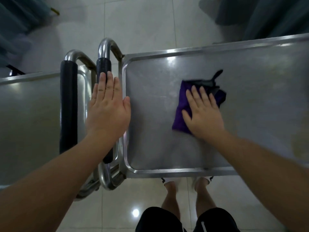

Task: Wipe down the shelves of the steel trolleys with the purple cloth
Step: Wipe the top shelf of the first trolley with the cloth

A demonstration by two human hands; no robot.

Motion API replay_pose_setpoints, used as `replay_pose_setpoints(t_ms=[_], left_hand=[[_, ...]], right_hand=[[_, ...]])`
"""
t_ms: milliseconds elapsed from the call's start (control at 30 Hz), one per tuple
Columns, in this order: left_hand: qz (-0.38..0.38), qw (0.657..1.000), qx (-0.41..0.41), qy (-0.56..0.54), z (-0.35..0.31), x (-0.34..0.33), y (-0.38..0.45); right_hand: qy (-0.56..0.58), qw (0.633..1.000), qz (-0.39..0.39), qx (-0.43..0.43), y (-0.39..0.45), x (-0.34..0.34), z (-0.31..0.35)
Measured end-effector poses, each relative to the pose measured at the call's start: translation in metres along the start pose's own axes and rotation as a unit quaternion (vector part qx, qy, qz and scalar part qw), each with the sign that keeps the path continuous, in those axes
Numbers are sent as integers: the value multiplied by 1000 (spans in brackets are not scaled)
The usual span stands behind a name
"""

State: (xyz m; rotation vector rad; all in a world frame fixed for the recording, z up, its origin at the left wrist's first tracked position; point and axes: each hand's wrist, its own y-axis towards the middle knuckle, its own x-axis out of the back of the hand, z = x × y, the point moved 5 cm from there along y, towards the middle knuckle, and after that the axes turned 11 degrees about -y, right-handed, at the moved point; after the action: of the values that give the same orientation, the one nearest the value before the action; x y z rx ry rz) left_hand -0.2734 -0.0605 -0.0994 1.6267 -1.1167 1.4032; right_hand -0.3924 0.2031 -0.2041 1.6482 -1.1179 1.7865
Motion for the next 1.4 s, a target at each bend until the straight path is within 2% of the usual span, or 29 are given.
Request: replay_pose_setpoints(t_ms=[167,300,367,500,667,833,1000,1233,1400], left_hand=[[7,1000,3,-10,-1,2,0],[11,1000,2,-6,-4,2,-2],[15,1000,3,-5,-3,1,-2],[18,1000,14,7,-1,1,-1],[37,998,43,18,-2,3,-2],[37,998,53,7,-5,6,-1],[41,998,55,4,-7,8,-1],[37,998,51,-22,-7,11,-2],[22,998,38,-40,-2,9,-2]], right_hand=[[-31,998,36,34,-128,-50,-13],[-45,995,42,79,-145,-60,-27],[-46,995,34,86,-118,-53,-40],[-27,999,5,22,-22,-26,-85],[-5,1000,2,3,100,8,-125],[-6,1000,-10,2,127,17,-133],[0,1000,-14,17,60,7,-129],[-44,998,40,38,-138,-61,-134],[-35,997,53,-32,-161,-75,-103]])
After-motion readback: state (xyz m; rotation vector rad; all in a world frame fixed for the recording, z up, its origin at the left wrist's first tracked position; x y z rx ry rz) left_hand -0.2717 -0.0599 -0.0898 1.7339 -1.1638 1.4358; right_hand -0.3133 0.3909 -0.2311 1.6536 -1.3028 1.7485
